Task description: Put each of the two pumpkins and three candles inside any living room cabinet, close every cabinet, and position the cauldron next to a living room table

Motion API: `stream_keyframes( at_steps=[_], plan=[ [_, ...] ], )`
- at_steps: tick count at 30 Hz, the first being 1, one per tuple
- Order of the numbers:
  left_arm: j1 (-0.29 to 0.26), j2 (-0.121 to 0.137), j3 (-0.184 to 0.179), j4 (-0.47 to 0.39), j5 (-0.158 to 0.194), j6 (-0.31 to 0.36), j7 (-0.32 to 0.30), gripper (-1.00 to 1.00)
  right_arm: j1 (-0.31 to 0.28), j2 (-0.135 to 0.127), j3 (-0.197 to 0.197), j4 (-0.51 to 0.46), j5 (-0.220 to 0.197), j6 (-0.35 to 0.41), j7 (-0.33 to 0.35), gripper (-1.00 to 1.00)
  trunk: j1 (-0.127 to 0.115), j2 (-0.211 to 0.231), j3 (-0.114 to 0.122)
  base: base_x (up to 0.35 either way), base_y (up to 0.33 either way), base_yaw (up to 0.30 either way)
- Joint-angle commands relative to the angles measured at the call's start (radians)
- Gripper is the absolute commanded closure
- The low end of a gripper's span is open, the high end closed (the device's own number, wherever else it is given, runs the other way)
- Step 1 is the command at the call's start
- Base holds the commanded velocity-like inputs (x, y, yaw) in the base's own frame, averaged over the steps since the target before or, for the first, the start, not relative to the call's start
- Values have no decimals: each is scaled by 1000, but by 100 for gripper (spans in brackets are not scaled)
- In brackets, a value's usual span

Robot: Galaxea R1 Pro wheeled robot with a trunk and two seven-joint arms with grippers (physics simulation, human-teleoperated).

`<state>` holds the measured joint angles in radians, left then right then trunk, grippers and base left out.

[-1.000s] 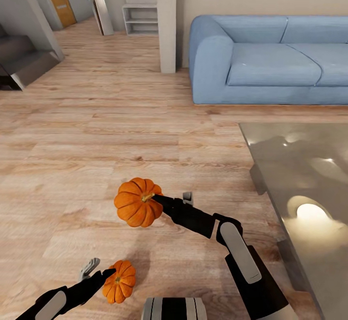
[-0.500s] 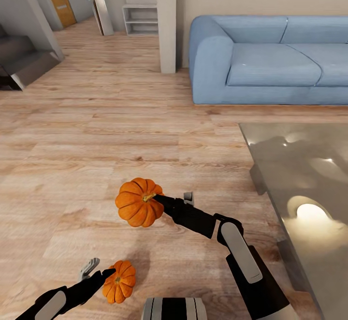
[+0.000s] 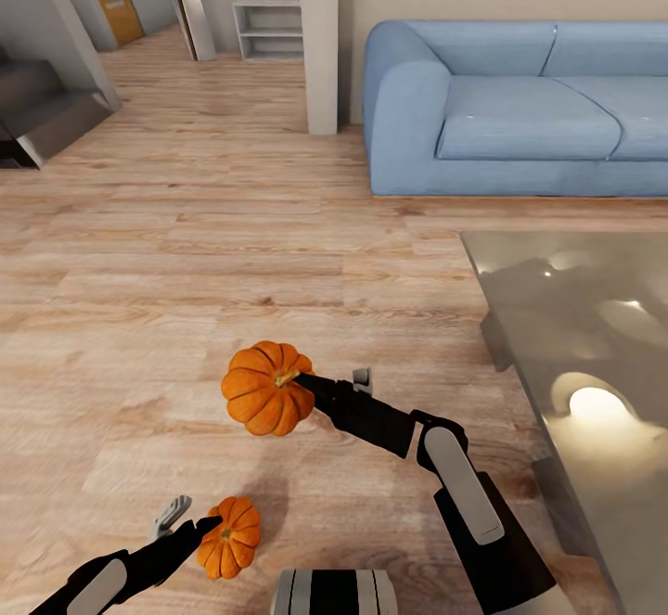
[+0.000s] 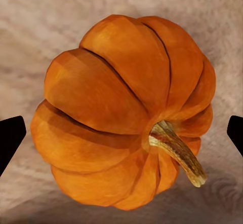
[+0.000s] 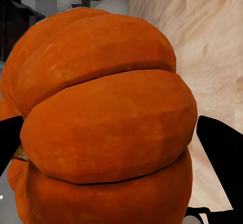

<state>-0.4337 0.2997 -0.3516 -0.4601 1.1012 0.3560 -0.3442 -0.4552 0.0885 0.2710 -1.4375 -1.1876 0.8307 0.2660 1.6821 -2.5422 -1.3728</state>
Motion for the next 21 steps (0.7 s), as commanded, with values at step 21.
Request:
stream_keyframes(
  at_steps=[21],
  plan=[
    [-1,2,-4,0,8,3,-1,-100,0,0,0,-2,2,4,8,100,3,-2,-28,0,0,0]
  ],
)
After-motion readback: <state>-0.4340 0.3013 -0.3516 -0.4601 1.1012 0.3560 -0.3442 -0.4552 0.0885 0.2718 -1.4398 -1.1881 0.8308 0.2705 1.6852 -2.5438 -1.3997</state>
